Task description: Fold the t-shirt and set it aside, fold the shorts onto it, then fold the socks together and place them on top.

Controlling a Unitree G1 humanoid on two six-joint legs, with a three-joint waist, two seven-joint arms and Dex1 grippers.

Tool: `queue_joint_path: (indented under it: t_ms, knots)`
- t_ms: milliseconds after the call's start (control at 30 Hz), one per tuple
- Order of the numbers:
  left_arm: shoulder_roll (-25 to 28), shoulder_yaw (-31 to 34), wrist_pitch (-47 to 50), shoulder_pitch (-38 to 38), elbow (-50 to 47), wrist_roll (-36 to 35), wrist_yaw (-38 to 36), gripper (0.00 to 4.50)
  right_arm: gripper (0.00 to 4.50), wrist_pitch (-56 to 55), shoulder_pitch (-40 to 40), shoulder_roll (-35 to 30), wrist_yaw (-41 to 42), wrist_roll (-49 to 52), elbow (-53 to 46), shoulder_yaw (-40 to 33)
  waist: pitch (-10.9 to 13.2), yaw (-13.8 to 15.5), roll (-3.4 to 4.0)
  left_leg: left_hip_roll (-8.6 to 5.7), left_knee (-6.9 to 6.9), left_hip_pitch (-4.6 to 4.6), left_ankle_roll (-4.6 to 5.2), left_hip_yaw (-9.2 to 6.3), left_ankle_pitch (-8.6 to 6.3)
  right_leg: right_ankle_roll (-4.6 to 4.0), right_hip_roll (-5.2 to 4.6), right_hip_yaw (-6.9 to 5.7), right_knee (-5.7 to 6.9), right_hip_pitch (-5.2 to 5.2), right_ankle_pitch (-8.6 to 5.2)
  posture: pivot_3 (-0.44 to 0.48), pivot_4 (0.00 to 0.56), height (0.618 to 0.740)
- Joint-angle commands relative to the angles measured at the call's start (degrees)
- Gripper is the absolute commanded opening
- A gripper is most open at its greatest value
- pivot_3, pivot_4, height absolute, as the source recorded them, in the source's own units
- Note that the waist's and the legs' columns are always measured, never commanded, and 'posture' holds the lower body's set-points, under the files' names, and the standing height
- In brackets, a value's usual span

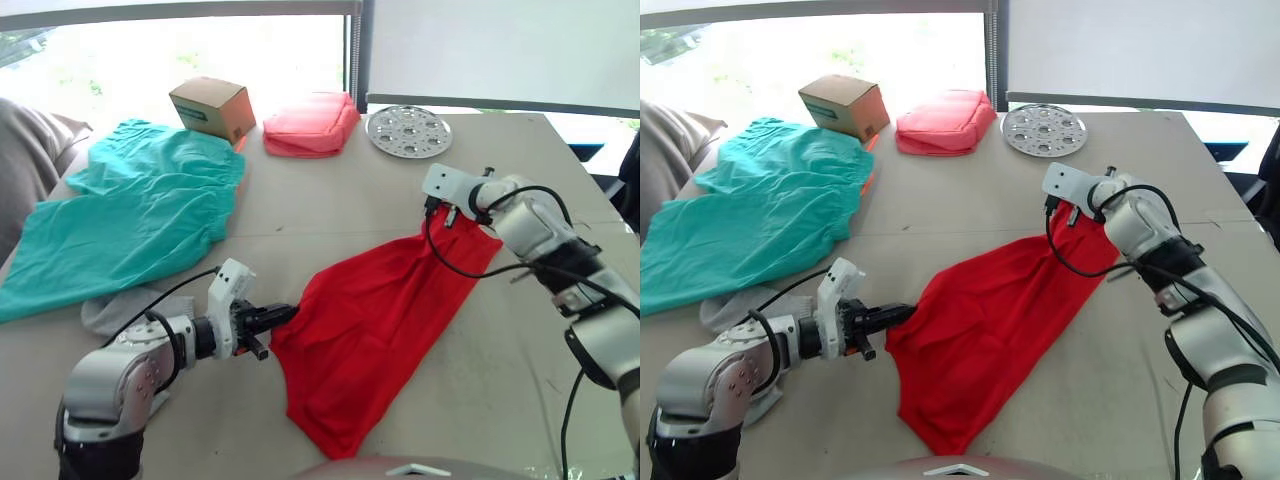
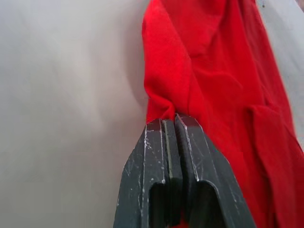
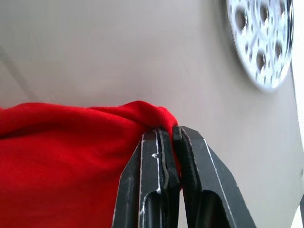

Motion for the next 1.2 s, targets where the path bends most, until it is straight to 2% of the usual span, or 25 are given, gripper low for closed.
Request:
queue_joint_path:
  t_ms: [33, 133, 233, 367, 433, 500, 567, 600, 667, 700, 733, 800, 833, 867, 933, 1000, 1100, 1200]
  knots:
    - [-3.12, 4.47, 0.61, 5.19, -7.52, -2.50, 4.80, 0.04, 0.06, -10.31, -7.33, 5.43, -3.95, -3.56, 14.20, 0.37, 0.01, 0.49, -0.01, -0.01, 0.00, -0.01, -0.02, -0.07, 0.01, -0.02, 0.00, -0.05, 0.01, 0.01, -0.01, 0.000, 0.150, 0.739]
    - [-9.19, 8.91, 0.68, 7.99, -10.94, -4.48, 10.66, 0.04, 0.06, -15.56, -12.39, 10.16, -7.22, -5.59, 23.67, -0.13, 0.07, 0.53, 0.05, -0.05, -0.06, 0.01, -0.14, -0.22, 0.07, -0.21, -0.05, -0.13, 0.05, 0.04, -0.10, 0.000, 0.150, 0.739]
    - [-16.71, 12.82, 1.66, 10.96, -14.29, -7.54, 17.09, 0.04, 0.06, -19.97, -15.43, 14.57, -9.62, -6.83, 29.06, -1.08, 0.15, 0.57, 0.18, -0.07, -0.04, 0.00, -0.17, -0.33, 0.09, -0.22, -0.07, -0.21, 0.00, 0.03, -0.09, 0.000, 0.150, 0.739]
    - [-23.85, 10.64, 0.63, 14.99, -17.61, -8.35, 24.15, 0.04, 0.06, -23.65, -15.84, 20.30, -10.64, -6.91, 31.92, -3.23, 0.15, 0.39, 0.19, -0.09, -0.04, 0.01, -0.18, -0.33, 0.08, -0.23, -0.07, -0.20, 0.03, 0.04, -0.10, 0.000, 0.150, 0.739]
    - [-25.34, 8.07, -0.19, 16.62, -18.59, -7.78, 26.42, 0.04, 0.06, -25.15, -15.38, 21.84, -9.82, -7.43, 32.52, -3.79, 0.19, 0.26, 0.24, -0.09, -0.04, 0.00, -0.17, -0.30, 0.08, -0.23, -0.07, -0.17, 0.03, 0.04, -0.10, 0.000, 0.150, 0.739]
    - [-24.74, 5.52, -1.37, 18.36, -19.13, -7.02, 27.04, 0.00, 0.72, -25.03, -15.04, 21.97, -9.66, -6.42, 32.78, -5.65, 0.20, 0.28, 0.26, -0.10, -0.04, -0.03, -0.17, -0.35, 0.08, -0.23, -0.06, -0.21, 0.04, 0.03, -0.10, 0.000, 0.150, 0.739]
    - [-22.53, 4.24, -2.60, 19.59, -19.03, -7.20, 26.28, 0.00, 1.37, -24.65, -14.99, 21.10, -10.16, -6.52, 32.73, -6.67, 0.19, 0.43, 0.25, -0.10, -0.05, -0.03, -0.16, -0.35, 0.07, -0.23, -0.06, -0.21, 0.03, 0.04, -0.10, 0.000, 0.150, 0.739]
    - [-21.13, 4.37, -3.43, 19.97, -18.54, -8.13, 25.12, 0.39, 2.01, -24.18, -15.08, 20.30, -10.91, -6.22, 32.50, -7.70, 0.20, 0.44, 0.26, -0.10, -0.05, -0.03, -0.16, -0.38, 0.06, -0.24, -0.06, -0.24, 0.02, 0.01, -0.11, 0.000, 0.150, 0.739]
    - [-17.38, 6.21, -5.07, 19.12, -15.93, -9.73, 22.62, 1.09, 2.92, -22.19, -14.90, 17.59, -8.39, -2.79, 31.29, -12.14, 0.22, 0.45, 0.29, -0.10, -0.05, -0.04, -0.10, -0.39, 0.02, -0.24, -0.06, -0.25, 0.02, 0.00, -0.11, 0.000, 0.150, 0.739]
    - [-15.34, 6.95, -5.82, 18.57, -14.62, -10.54, 20.86, 1.23, 3.08, -20.17, -14.69, 16.59, -6.64, 0.37, 30.48, -15.57, 0.23, 0.57, 0.31, -0.11, -0.05, -0.04, -0.06, -0.40, 0.00, -0.24, -0.06, -0.26, 0.02, 0.00, -0.11, 0.000, 0.150, 0.739]
    - [-12.97, 7.68, -6.32, 17.99, -13.08, -12.15, 18.57, 1.85, 3.69, -18.08, -14.06, 15.34, -4.14, 3.26, 28.96, -18.68, 0.23, 0.58, 0.31, -0.11, -0.04, -0.06, -0.04, -0.46, -0.01, -0.24, -0.06, -0.33, 0.01, 0.00, -0.11, 0.000, 0.150, 0.739]
    - [-8.06, 8.19, -7.77, 17.05, -10.31, -14.13, 14.22, 2.63, 3.73, -13.69, -11.52, 12.70, -0.49, 6.92, 23.79, -22.77, 0.23, 0.51, 0.31, -0.12, -0.05, -0.06, -0.03, -0.46, 0.00, -0.24, -0.05, -0.35, 0.00, 0.02, -0.11, 0.000, 0.150, 0.739]
    - [-5.81, 8.19, -8.51, 16.67, -9.19, -14.69, 12.24, 3.17, 3.73, -10.98, -9.78, 11.66, 0.37, 8.32, 20.16, -24.29, 0.22, 0.30, 0.31, -0.13, -0.04, -0.05, -0.02, -0.47, -0.01, -0.24, -0.05, -0.35, 0.00, 0.03, -0.11, 0.000, 0.150, 0.739]
    - [-2.50, 8.04, -9.41, 15.82, -7.42, -14.76, 9.34, 3.60, 3.73, -6.40, -6.14, 10.32, 0.40, 10.00, 12.90, -26.28, 0.22, 0.23, 0.30, -0.15, -0.05, -0.05, -0.02, -0.41, -0.01, -0.24, -0.04, -0.32, -0.01, 0.03, -0.11, 0.000, 0.150, 0.739]
    - [3.64, 8.27, -9.52, 12.85, -2.98, -16.21, 3.95, 3.60, 3.73, 7.59, 3.44, 8.93, -1.35, 15.05, -5.38, -32.52, 0.18, 0.24, 0.30, -0.15, -0.10, -0.04, -0.01, -0.37, -0.01, -0.24, -0.03, -0.28, 0.01, 0.06, -0.11, 0.000, 0.150, 0.739]
    - [10.33, 7.39, -10.58, 10.70, 1.42, -15.87, -1.67, 3.60, 3.73, 17.90, 11.12, 10.40, -6.65, 17.72, -17.34, -37.63, 0.17, 0.62, 0.35, -0.12, -0.15, -0.05, 0.01, -0.52, -0.01, -0.24, 0.01, -0.43, 0.09, 0.05, -0.12, 0.000, 0.150, 0.739]
    - [17.73, 5.61, -13.95, 9.63, 6.88, -13.02, -8.01, 3.60, 3.73, 24.42, 15.47, 13.70, -13.31, 19.93, -23.20, -42.00, 0.28, 0.06, 0.55, -0.17, -0.17, -0.03, 0.03, -0.34, -0.02, -0.24, 0.02, -0.29, 0.08, 0.01, -0.11, 0.000, 0.150, 0.739]
    - [22.75, 4.83, -17.23, 9.61, 11.98, -10.96, -13.33, 3.60, 3.73, 24.17, 15.07, 16.87, -16.23, 22.37, -20.05, -44.24, 0.33, -0.97, 0.64, -0.17, -0.17, 0.01, 0.05, -0.13, -0.03, -0.21, 0.04, -0.16, 0.05, -0.04, -0.11, 0.000, 0.150, 0.739]
